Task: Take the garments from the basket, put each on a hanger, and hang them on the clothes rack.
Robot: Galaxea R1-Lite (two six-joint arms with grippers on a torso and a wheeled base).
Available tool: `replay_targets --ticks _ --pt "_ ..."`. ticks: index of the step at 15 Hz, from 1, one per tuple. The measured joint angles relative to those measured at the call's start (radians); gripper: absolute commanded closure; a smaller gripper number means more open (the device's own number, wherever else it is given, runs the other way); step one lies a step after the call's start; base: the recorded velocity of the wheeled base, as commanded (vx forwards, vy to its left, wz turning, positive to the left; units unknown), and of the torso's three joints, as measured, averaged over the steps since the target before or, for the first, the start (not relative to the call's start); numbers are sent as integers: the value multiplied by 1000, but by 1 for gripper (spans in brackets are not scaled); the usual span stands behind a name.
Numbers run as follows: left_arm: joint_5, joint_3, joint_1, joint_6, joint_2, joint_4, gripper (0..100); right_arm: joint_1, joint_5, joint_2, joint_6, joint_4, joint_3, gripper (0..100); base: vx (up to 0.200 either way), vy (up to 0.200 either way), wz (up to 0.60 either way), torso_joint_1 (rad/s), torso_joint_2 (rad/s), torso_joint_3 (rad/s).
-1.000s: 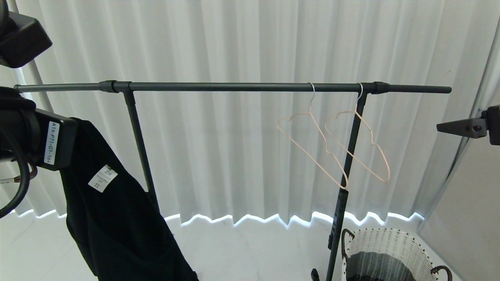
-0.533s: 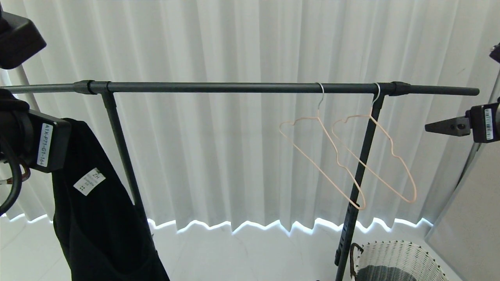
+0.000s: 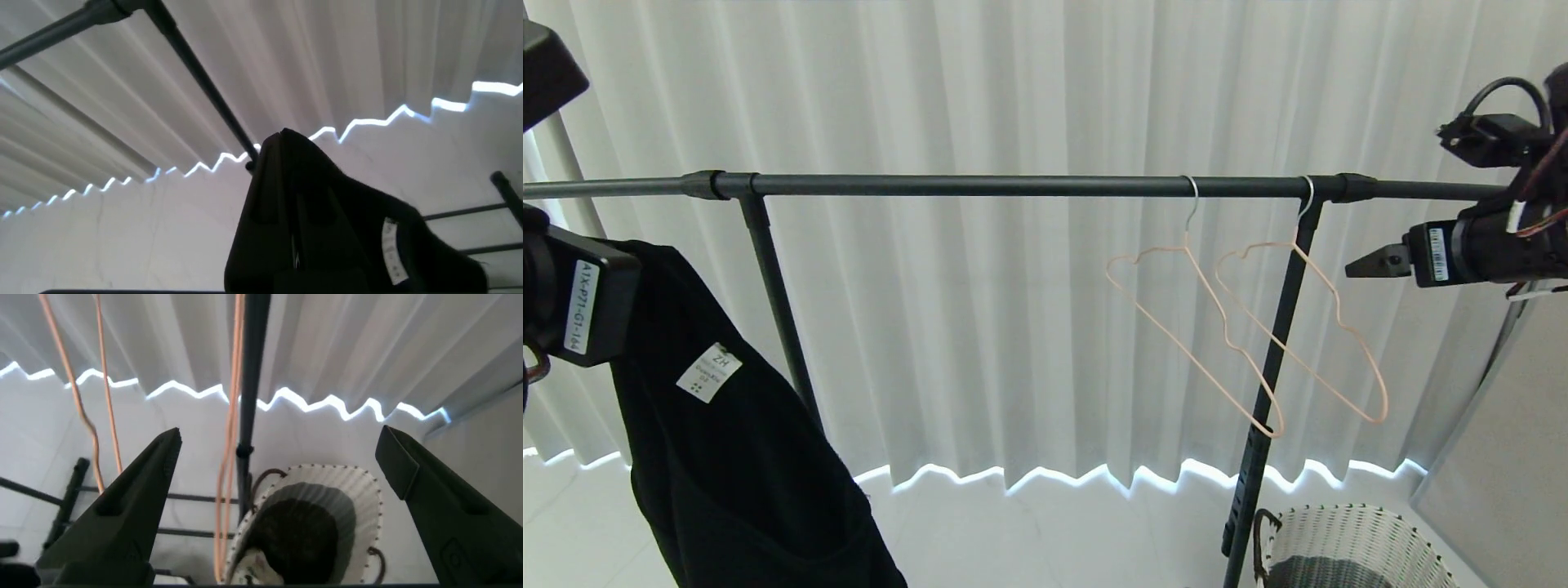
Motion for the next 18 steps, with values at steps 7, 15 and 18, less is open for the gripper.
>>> replay_targets --ticks 7,15,18 --pt "10 2 0 61 -42 0 100 31 -49 220 46 -13 -57 0 0 0 0 0 0 0" --pt "11 2 0 91 -45 -1 100 15 -44 309 76 -63 -57 100 0 0 0 0 0 0" --pt "10 2 0 91 -41 -1 100 14 -38 314 76 -64 -63 100 0 0 0 0 0 0"
